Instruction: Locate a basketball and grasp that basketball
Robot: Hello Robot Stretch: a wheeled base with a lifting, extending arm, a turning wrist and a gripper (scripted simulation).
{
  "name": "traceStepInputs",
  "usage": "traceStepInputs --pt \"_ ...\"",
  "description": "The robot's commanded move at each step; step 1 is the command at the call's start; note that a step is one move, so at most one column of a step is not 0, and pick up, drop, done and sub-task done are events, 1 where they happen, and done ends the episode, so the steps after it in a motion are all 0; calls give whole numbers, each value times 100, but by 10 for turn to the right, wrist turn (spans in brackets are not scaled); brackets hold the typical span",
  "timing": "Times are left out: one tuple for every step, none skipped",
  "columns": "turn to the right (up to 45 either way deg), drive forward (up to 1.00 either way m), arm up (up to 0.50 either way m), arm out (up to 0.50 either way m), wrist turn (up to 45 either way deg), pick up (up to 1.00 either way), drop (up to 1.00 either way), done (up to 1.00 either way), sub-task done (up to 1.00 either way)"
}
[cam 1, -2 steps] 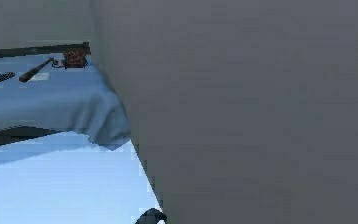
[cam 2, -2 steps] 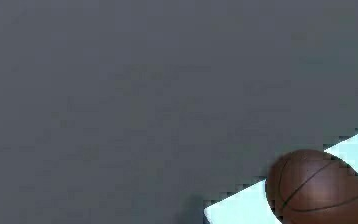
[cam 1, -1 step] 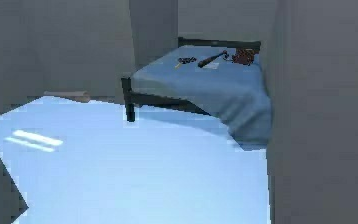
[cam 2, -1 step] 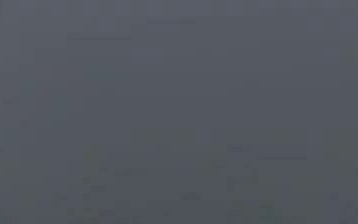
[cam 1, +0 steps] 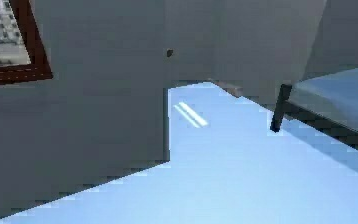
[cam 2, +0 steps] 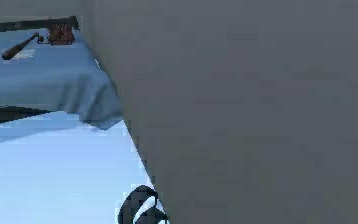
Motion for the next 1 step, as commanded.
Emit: traceStepInputs --pt "-360 0 0 0 0 0 0 0 0"
